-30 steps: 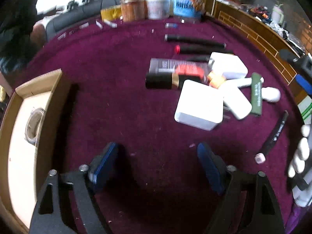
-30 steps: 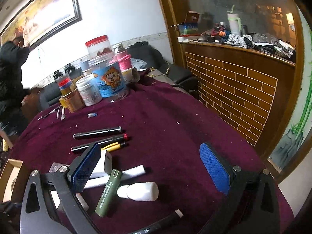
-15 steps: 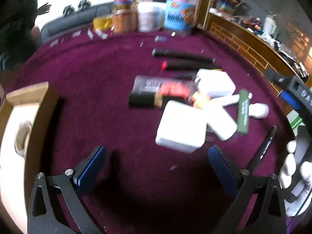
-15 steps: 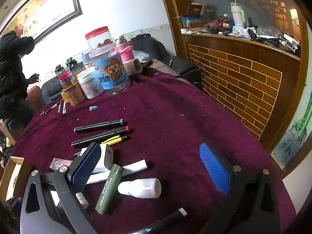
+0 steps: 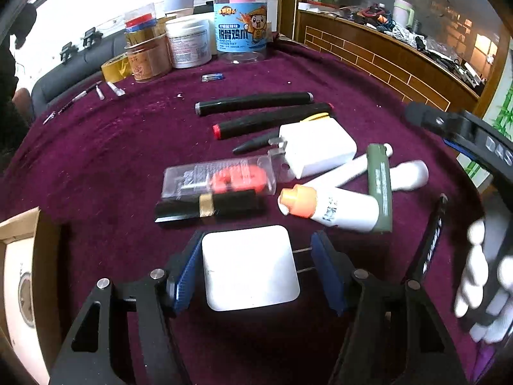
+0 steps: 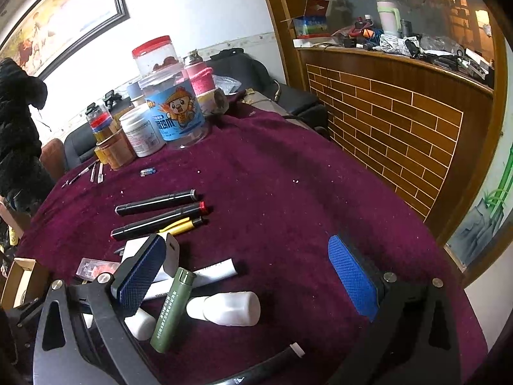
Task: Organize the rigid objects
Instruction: 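Move the left tool back to the table and grasp the white square charger, then release the charger into the box with the left tool while the right tool drops the glue bottle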
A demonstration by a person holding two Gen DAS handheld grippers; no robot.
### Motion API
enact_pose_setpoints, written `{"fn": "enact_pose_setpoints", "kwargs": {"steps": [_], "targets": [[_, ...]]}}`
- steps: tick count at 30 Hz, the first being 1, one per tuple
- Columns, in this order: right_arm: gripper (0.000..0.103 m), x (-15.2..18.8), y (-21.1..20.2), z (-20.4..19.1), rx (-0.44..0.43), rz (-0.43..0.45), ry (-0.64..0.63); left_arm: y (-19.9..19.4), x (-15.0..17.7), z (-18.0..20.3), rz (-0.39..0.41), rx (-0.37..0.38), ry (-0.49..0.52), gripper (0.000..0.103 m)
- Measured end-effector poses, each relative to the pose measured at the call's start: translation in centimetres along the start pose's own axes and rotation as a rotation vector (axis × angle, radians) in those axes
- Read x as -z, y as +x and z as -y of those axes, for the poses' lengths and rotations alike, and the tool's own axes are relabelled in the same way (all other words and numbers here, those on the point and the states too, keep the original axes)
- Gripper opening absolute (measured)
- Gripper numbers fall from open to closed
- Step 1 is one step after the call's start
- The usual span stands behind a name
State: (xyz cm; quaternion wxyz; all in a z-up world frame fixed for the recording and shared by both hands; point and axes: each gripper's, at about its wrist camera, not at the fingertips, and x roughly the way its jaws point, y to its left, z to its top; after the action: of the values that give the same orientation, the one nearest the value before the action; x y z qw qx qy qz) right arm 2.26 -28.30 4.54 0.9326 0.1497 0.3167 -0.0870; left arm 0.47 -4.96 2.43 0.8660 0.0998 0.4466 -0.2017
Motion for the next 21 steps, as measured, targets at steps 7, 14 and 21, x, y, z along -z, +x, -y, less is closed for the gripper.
{"fn": "enact_pose_setpoints", "kwargs": {"steps": [7,14,21], "targets": [[0.101,0.1,0.1,0.0,0.003,-0.005,-0.003,-4.4,2.4,-2.3,0.037,0.027,-0.06,0.06],[0.101,0.3,0.3,-0.2,0.018,-0.012,-0.011,-4.0,3.7,-2.7,0.019,0.036,-0.09,0.061],[0.101,0.2,-0.4,-0.5,0.02,0.003,-0.008,-4.2,5.0,-3.2,0.039,0.07,-0.129,0.06]]}}
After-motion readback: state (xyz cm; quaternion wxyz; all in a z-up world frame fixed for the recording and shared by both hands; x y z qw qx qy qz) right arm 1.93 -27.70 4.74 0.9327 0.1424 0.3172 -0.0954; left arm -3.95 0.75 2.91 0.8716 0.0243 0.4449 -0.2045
